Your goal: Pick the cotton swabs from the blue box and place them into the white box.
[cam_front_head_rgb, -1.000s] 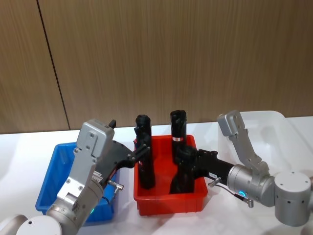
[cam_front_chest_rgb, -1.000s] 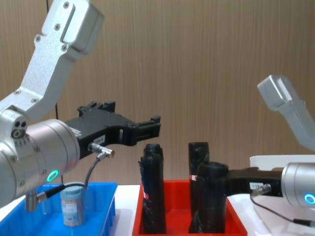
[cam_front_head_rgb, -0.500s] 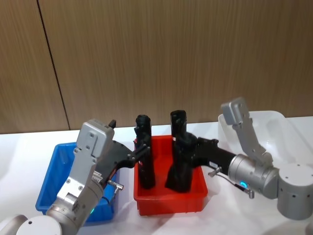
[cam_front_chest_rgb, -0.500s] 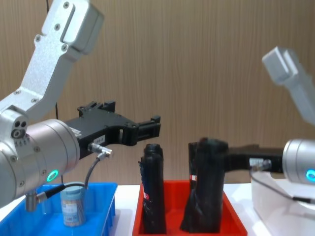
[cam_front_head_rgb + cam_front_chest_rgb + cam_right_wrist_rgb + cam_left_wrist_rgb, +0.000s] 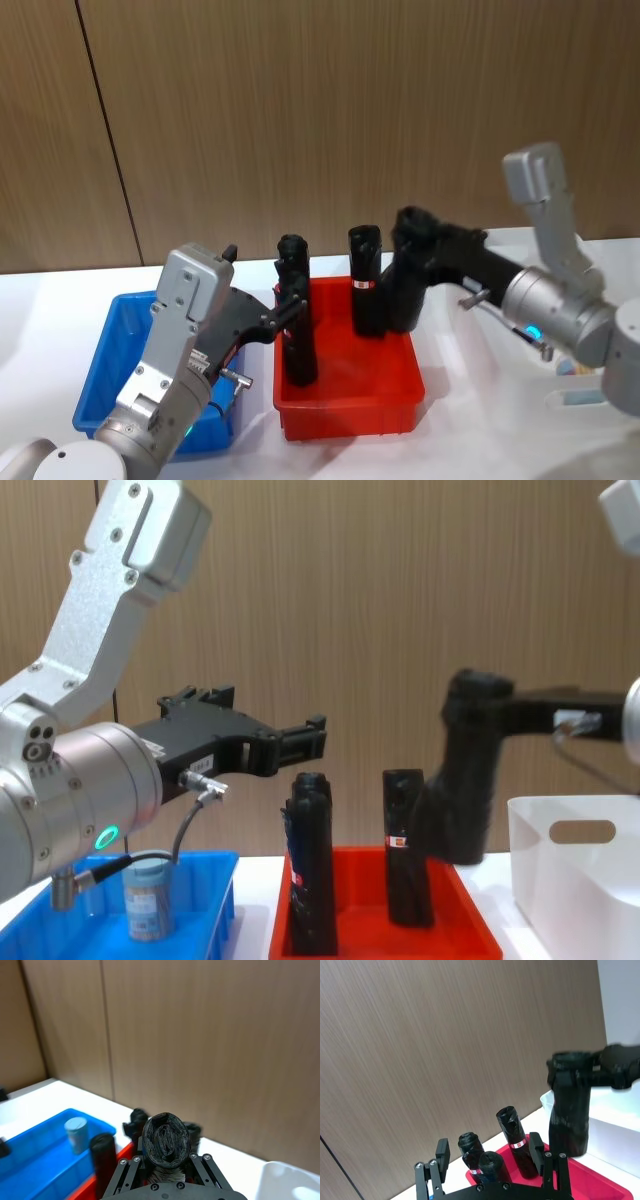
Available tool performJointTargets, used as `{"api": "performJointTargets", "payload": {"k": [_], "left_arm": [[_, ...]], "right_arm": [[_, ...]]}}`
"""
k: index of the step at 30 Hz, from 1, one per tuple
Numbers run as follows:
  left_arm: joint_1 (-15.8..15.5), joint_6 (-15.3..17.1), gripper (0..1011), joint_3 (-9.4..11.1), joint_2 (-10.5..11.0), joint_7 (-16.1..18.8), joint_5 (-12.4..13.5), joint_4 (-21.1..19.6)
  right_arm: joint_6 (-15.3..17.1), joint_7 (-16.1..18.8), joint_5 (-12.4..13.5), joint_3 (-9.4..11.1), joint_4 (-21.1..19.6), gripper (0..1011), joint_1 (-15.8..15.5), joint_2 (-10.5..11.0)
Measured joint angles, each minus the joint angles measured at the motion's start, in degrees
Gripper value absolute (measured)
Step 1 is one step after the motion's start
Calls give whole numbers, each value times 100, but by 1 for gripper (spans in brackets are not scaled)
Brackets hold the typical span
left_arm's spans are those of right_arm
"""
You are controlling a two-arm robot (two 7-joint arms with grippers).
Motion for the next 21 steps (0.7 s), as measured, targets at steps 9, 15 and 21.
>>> {"api": "performJointTargets", "payload": {"k": [9,15,21], "left_arm": [[0,0,1004,0,0,0,0,0],[0,0,1004,0,0,0,0,0],[0,0,1004,0,0,0,0,0]], "right_arm": [[-5,-252,56,277,-175,357,63,229],[11,-393,99,480,-176,357,133,395],[38,-467,132,596,-47,356,196,483]]}}
